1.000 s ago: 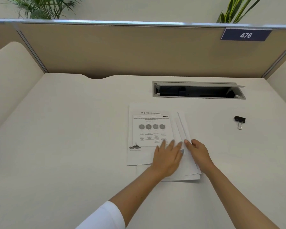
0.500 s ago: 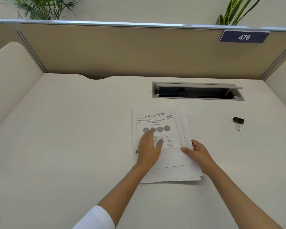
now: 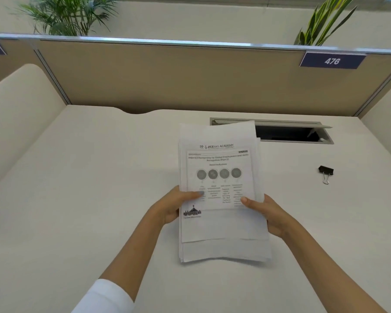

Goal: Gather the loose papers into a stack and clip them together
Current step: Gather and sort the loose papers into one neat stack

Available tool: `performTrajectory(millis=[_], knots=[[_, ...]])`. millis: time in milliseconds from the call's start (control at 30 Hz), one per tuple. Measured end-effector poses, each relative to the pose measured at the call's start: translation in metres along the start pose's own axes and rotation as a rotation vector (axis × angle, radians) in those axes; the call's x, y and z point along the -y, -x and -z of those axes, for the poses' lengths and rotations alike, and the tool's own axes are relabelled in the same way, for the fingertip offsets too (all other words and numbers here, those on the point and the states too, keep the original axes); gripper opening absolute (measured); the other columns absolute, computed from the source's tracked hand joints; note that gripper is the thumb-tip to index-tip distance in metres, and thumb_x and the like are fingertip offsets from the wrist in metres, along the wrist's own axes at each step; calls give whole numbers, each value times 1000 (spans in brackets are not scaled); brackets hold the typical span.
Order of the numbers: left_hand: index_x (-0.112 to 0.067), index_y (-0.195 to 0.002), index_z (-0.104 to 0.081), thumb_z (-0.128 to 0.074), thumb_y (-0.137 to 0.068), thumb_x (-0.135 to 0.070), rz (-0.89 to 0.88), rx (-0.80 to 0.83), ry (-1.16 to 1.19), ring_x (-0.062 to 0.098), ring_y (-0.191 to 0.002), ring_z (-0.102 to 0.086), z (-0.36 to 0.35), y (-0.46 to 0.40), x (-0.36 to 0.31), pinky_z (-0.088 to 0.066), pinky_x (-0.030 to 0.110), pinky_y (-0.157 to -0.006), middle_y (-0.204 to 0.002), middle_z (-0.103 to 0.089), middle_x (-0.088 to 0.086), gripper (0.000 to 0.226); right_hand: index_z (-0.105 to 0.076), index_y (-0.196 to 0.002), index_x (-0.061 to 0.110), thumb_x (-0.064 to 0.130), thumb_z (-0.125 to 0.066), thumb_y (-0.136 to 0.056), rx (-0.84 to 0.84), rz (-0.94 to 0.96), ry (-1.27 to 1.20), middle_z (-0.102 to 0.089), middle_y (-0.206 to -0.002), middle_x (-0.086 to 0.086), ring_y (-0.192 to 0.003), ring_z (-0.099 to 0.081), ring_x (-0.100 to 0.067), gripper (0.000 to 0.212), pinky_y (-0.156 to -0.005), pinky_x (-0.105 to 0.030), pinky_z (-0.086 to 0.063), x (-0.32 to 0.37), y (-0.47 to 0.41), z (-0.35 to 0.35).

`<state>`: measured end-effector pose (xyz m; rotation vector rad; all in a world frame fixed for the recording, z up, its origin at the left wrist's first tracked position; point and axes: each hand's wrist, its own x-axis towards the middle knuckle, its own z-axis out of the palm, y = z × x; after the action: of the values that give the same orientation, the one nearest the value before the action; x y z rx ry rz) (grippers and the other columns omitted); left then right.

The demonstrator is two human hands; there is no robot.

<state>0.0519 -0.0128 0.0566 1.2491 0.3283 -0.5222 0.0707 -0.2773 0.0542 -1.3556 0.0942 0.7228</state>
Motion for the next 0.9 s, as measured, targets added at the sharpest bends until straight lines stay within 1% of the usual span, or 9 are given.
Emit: performTrajectory(millis=[67, 167, 267, 333, 467, 567, 700, 800, 900], knots=[[-7, -119, -63, -68, -86, -6, 19, -7, -94, 23, -96, -71, -4, 1, -2, -58, 37, -84, -113, -72, 11, 34, -62, -122, 6, 20, -76, -80, -67, 14, 36, -69, -119, -13, -107, -67, -28, 46, -94, -45, -53, 7, -2, -10], [-10, -117, -64, -67, -88, -13, -51, -10, -72, 24, -98, -71, -9, 5, -13, -58, 38, -85, -111, -73, 10, 29, -65, -115, 7, 7, -68, -85, -217, 118, 112, -72, -112, -14, -95, -72, -23, 30, -84, -39, -58, 20, -2, -26], [-11, -116, -66, -67, -88, -20, -261, -117, -51, 25, -102, -70, -17, 8, -31, -56, 41, -89, -111, -72, 10, 29, -68, -104, 17, 10, -68, -86, -300, 295, 164, -74, -105, -7, -91, -73, -20, 19, -80, -39, -59, 41, 3, -41], [-16, -109, -68, -68, -88, -22, -445, -226, -119, 25, -98, -71, -23, 10, -42, -59, 39, -82, -105, -74, 7, 22, -69, -100, 21, 11, -70, -85, -323, 427, 173, -75, -99, 0, -90, -73, -19, 18, -77, -36, -60, 55, 8, -51], [-34, -96, -71, -69, -87, -21, -653, -229, -148, 19, -92, -71, -31, 15, -57, -61, 36, -73, -98, -75, -2, 15, -71, -96, 26, 12, -74, -82, -344, 613, 146, -75, -91, 8, -86, -71, -11, 20, -71, -27, -60, 70, 13, -64], [-33, -99, -70, -69, -84, -31, -671, -213, -108, 18, -92, -72, -30, 16, -60, -60, 36, -72, -99, -75, -3, 15, -70, -101, 24, 10, -76, -79, -353, 625, 143, -75, -95, 8, -90, -71, -13, 26, -72, -28, -60, 69, 11, -63], [-26, -99, -70, -72, -73, -47, -645, -212, -118, 15, -88, -72, -20, 14, -57, -57, 29, -70, -95, -76, -4, 34, -73, -98, 22, 15, -81, -74, -359, 566, 156, -76, -98, 1, -92, -71, -18, 27, -75, -33, -59, 64, 3, -53], [-27, -99, -73, -76, -78, -32, -550, -195, -182, 15, -92, -72, -14, 6, -51, -56, 35, -79, -99, -76, -1, 22, -74, -90, 27, 12, -81, -73, -328, 509, 143, -77, -95, 4, -92, -71, -18, 23, -76, -31, -58, 60, -2, -48], [-23, -108, -72, -75, -80, -27, -478, -155, -210, 22, -104, -69, -15, -2, -43, -55, 40, -90, -107, -74, 2, 28, -73, -94, 26, 9, -79, -75, -294, 457, 146, -76, -95, 6, -94, -72, -16, 27, -76, -30, -58, 53, -9, -49]])
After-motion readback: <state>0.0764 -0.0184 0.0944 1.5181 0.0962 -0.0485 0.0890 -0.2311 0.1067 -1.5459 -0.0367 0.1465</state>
